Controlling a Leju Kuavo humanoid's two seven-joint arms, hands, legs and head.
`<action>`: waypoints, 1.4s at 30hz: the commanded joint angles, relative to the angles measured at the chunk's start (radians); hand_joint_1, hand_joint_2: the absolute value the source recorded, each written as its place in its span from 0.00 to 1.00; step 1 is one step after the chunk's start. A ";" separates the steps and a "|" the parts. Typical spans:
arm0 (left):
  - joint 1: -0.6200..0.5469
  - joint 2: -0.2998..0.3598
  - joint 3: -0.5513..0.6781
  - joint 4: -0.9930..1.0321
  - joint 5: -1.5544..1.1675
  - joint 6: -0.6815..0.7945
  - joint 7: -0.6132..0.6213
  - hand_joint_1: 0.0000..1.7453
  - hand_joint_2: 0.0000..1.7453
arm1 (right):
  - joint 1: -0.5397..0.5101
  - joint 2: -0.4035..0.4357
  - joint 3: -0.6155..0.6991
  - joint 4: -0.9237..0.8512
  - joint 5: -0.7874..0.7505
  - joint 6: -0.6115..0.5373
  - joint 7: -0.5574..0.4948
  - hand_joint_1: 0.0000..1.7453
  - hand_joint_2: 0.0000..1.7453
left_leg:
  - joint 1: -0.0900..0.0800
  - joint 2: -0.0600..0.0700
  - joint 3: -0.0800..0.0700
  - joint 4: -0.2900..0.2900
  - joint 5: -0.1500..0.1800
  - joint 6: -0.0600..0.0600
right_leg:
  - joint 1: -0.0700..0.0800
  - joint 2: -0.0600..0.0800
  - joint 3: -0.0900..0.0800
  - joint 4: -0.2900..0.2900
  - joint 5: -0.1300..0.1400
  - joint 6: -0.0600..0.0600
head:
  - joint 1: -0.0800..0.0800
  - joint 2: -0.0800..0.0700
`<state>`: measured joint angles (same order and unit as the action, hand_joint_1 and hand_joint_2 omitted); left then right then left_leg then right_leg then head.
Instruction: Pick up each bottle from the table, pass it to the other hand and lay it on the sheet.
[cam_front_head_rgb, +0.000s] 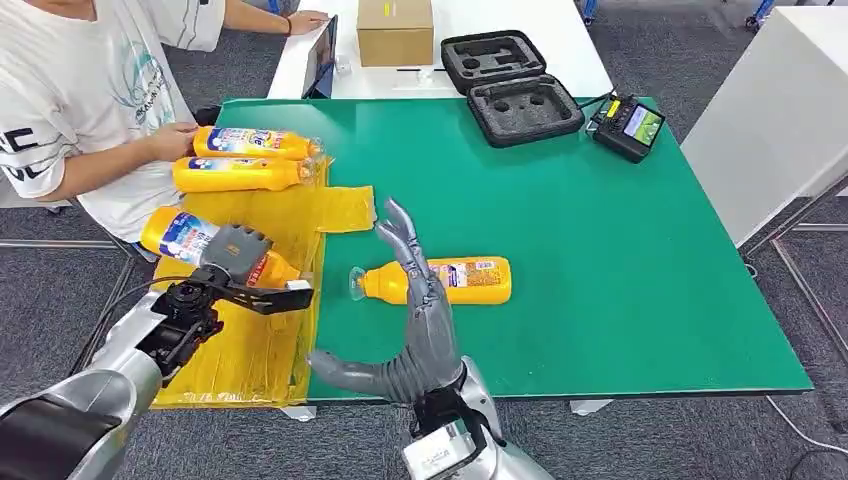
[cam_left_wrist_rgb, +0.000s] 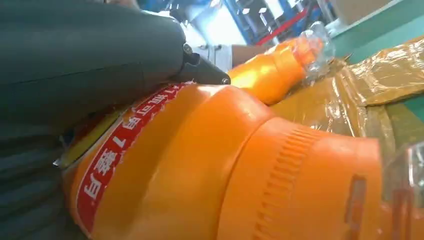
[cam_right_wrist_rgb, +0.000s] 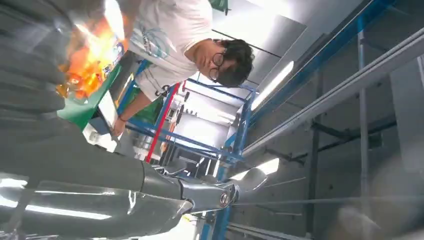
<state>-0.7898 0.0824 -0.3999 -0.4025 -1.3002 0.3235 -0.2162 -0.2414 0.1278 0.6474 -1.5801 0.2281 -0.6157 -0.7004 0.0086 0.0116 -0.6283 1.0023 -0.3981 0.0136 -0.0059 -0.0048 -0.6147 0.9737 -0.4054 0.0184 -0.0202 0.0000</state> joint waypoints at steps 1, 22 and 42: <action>-0.033 -0.031 0.155 0.085 0.150 -0.089 -0.065 1.00 1.00 | -0.006 0.010 -0.038 0.080 -0.009 0.031 0.002 0.00 1.00 | 0.001 -0.002 0.004 0.000 -0.002 0.000 | 0.001 -0.001 0.005 -0.001 -0.002 0.000 | 0.000 0.000; 0.006 -0.026 0.252 0.093 0.266 -0.200 -0.125 0.00 1.00 | 0.005 0.003 -0.042 0.100 -0.043 0.062 0.002 0.00 1.00 | 0.000 -0.001 0.006 -0.001 -0.002 0.000 | 0.000 0.000 0.006 -0.001 -0.002 0.000 | 0.000 0.000; 0.025 -0.095 0.713 0.083 0.903 -0.770 -0.279 0.00 0.00 | -0.011 0.018 -0.046 0.245 0.060 0.181 0.002 0.00 1.00 | 0.000 -0.001 0.012 -0.004 -0.001 0.000 | 0.000 0.001 0.012 -0.003 -0.001 0.000 | 0.000 0.000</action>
<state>-0.7909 0.0431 0.0467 -0.3773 -0.5399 -0.3558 -0.4883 -0.2228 0.1369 0.6054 -1.4774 0.2438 -0.4783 -0.7000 0.0086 0.0093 -0.6229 1.0018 -0.3982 0.0135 -0.0058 -0.0061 -0.6086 0.9736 -0.4059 0.0182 -0.0202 0.0000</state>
